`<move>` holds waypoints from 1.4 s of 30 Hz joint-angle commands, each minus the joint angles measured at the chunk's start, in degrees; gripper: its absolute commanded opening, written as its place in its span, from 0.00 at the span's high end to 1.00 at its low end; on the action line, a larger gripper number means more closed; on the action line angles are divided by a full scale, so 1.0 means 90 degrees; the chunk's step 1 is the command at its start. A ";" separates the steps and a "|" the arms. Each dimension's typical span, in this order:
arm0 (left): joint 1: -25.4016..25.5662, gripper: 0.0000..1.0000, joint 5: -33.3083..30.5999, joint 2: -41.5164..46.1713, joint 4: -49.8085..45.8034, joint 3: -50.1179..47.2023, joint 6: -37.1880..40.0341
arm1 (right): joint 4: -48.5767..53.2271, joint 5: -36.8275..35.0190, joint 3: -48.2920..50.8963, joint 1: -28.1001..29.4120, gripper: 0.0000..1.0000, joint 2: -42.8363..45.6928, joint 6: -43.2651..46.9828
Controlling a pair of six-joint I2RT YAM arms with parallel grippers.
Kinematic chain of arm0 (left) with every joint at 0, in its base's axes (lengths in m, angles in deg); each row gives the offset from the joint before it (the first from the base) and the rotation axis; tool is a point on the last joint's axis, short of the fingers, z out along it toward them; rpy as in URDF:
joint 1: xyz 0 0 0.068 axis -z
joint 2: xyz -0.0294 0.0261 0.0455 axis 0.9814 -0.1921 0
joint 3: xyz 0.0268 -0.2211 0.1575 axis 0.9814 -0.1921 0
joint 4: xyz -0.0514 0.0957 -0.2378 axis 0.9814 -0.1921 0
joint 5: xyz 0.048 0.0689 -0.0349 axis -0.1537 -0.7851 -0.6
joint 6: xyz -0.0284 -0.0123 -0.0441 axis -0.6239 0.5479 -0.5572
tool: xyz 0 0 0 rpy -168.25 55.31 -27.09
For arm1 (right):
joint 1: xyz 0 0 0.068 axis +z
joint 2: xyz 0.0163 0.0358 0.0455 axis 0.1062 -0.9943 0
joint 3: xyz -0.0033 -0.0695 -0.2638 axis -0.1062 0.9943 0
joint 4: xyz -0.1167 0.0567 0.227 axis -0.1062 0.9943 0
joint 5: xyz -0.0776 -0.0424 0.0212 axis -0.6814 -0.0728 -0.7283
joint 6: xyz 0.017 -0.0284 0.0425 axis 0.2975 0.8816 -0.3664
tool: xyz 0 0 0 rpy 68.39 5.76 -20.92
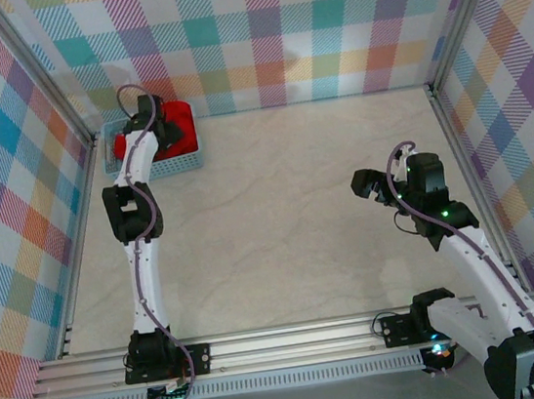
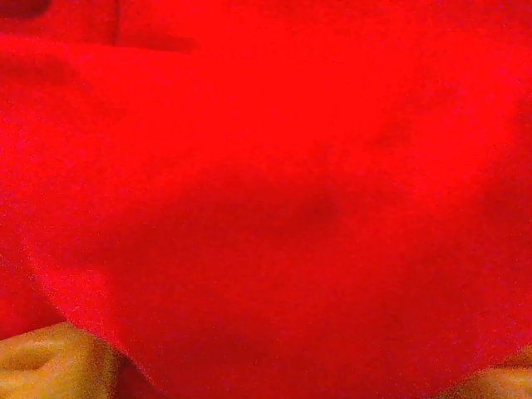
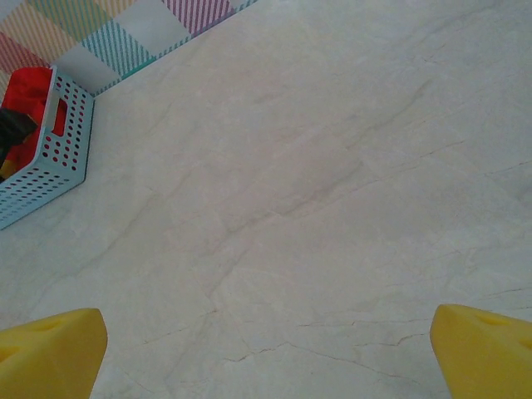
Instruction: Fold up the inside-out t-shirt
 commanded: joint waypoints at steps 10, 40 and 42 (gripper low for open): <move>-0.0527 1.00 0.0614 0.0921 -0.0345 0.0849 -0.0361 | 0.0219 -0.0028 -0.0316 0.0065 0.00 0.0215 -0.0175; 0.3455 1.00 0.1759 0.5448 -0.0248 -0.0193 0.0809 | 0.1032 0.0218 -0.0435 0.0070 0.00 0.0944 -0.0156; 0.3849 1.00 0.1773 0.5847 0.0054 -0.1349 0.0927 | 0.1128 0.0228 -0.0462 0.0080 0.00 0.1032 -0.0145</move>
